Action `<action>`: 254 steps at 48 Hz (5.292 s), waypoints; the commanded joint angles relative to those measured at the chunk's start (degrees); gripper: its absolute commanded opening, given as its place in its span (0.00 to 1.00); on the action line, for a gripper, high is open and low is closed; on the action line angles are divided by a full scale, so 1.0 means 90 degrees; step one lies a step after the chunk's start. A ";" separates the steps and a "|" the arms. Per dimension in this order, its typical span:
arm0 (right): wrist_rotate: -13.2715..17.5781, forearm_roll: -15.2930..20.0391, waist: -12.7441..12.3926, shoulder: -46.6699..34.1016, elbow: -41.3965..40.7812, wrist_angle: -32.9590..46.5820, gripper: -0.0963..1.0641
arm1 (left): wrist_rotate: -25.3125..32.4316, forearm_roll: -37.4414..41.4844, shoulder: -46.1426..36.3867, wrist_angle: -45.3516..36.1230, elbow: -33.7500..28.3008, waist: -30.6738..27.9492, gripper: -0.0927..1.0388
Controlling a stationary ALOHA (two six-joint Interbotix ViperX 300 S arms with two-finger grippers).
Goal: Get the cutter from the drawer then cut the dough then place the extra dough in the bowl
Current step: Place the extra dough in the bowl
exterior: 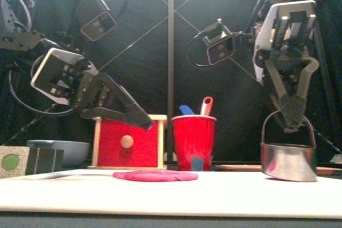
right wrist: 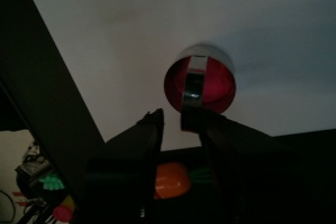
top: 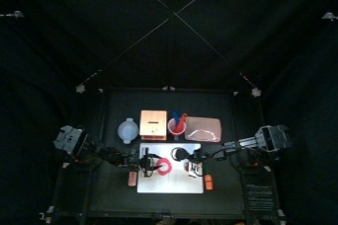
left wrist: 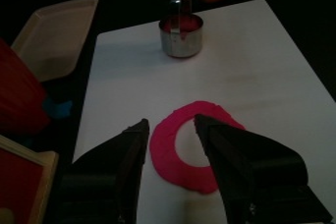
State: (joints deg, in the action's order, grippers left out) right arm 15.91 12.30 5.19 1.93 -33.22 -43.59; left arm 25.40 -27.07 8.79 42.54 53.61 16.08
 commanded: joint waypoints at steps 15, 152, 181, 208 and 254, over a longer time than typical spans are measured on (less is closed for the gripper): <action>-0.0010 -0.0654 -0.0029 0.0352 0.0293 0.0078 0.85 | -0.0010 -0.0322 -0.0088 0.0029 -0.0186 -0.0039 0.79; 0.0098 -0.2383 -0.0566 0.0449 -0.1191 0.5068 0.85 | 0.0869 -0.1152 -0.5635 -0.1455 0.1953 -0.1992 0.60; 0.0088 -0.2383 -0.0576 0.0420 -0.1396 0.5088 0.85 | 0.0830 -0.1309 -0.6543 -0.1826 0.3096 -0.3467 0.60; 0.0078 -0.2432 -0.0674 0.0420 -0.1338 0.5107 0.85 | 0.0830 -0.2080 -0.6055 -0.2031 0.3213 -0.3594 0.62; 0.0088 -0.2432 -0.0713 0.0420 -0.1240 0.5068 0.85 | 0.0186 -0.4043 -0.5684 -0.2178 0.2930 -0.3604 0.87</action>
State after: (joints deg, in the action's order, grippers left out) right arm 16.70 -9.58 -1.05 3.96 -45.62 1.76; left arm 27.95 -62.49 -42.45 22.76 81.21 -16.17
